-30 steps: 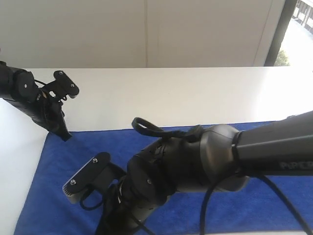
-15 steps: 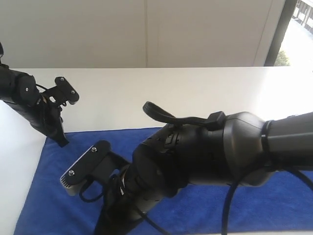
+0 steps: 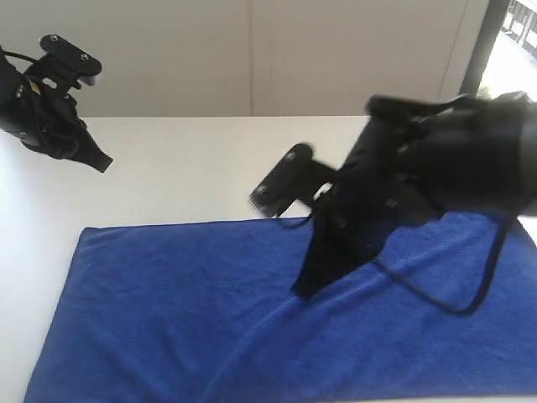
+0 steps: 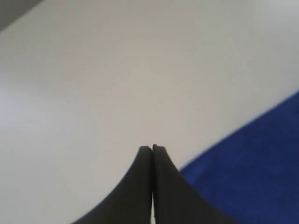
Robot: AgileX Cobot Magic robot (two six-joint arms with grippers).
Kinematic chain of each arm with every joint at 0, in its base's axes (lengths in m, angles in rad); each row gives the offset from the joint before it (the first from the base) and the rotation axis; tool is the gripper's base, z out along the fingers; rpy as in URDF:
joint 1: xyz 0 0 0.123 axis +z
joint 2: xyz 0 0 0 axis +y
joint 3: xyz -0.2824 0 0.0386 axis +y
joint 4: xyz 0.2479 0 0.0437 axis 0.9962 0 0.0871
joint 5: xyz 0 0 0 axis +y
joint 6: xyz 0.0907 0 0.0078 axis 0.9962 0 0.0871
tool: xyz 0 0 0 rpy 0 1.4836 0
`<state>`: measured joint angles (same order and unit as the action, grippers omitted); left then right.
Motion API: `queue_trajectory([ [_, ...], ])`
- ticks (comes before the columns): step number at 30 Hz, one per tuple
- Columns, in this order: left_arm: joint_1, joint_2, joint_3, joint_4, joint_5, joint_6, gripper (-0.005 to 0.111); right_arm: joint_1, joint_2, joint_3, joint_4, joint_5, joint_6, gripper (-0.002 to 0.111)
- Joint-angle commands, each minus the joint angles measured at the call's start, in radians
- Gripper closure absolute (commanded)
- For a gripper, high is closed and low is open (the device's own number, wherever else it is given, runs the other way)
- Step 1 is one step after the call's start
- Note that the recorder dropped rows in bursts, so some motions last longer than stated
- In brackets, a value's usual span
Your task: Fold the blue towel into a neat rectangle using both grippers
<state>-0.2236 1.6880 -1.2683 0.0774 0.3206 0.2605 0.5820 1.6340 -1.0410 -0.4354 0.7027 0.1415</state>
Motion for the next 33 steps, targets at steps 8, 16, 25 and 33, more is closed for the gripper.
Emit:
queue_trajectory([
  [8,-0.109,-0.183,0.445,-0.379,-0.035,0.177,0.107,-0.703,0.122,-0.043,0.115,-0.136,-0.103,0.108],
  [16,-0.161,-0.233,0.769,-0.435,-0.308,0.185,0.107,-0.794,0.329,-0.176,0.132,-0.054,-0.160,0.108],
  [25,-0.161,-0.233,0.795,-0.435,-0.371,0.189,0.107,-0.794,0.309,-0.185,0.127,0.015,-0.165,0.108],
  [33,-0.161,-0.233,0.795,-0.435,-0.371,0.189,0.107,-0.794,0.333,-0.185,0.126,0.013,-0.161,0.108],
])
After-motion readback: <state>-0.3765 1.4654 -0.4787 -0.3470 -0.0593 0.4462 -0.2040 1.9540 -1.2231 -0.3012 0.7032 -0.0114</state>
